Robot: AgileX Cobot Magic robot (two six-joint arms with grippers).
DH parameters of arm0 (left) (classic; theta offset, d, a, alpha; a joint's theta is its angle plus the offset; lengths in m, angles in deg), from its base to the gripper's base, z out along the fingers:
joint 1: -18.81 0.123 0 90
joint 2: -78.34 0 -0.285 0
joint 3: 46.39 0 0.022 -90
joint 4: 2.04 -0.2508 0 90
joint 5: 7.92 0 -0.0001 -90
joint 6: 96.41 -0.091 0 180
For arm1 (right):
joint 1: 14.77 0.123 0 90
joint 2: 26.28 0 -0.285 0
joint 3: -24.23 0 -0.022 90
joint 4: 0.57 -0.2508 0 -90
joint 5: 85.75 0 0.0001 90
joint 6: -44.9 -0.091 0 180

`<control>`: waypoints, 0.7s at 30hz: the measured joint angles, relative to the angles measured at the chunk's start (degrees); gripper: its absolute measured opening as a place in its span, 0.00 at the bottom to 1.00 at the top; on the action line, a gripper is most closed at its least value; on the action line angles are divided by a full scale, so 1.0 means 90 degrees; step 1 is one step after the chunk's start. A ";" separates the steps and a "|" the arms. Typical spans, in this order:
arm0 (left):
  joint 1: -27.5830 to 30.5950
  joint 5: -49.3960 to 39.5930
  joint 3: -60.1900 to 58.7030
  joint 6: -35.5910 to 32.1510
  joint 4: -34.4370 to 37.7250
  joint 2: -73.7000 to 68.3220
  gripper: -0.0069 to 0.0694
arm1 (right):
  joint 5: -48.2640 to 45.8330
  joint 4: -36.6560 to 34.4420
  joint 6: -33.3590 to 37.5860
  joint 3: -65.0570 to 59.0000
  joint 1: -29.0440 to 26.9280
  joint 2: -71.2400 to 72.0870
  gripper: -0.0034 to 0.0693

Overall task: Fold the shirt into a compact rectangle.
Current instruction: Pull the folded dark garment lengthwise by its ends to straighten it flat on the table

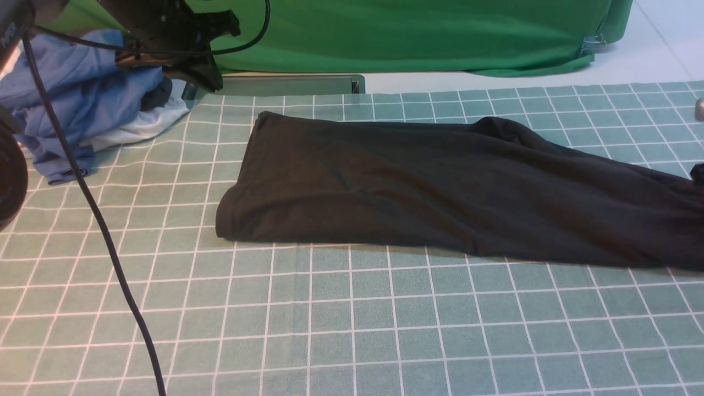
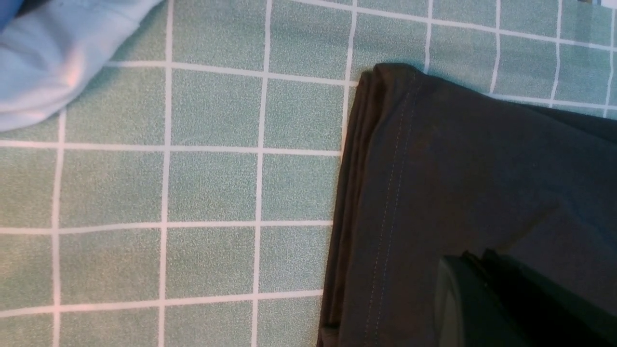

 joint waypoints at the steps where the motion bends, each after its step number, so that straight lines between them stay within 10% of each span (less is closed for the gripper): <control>1: 0.0000 0.0000 0.0000 0.0000 -0.0008 0.0000 0.11 | -0.0040 0.0007 0.0000 0.0168 0.0000 0.0000 0.12; 15: 0.0000 0.0094 0.0000 -0.0020 -0.0015 0.0000 0.11 | 0.0925 0.0278 -0.0073 0.0455 0.0000 -0.0305 0.16; 21: 0.0000 0.0141 0.0000 -0.0020 0.0020 0.0000 0.11 | 0.1073 0.0364 -0.0313 0.0455 0.0000 -0.0443 0.47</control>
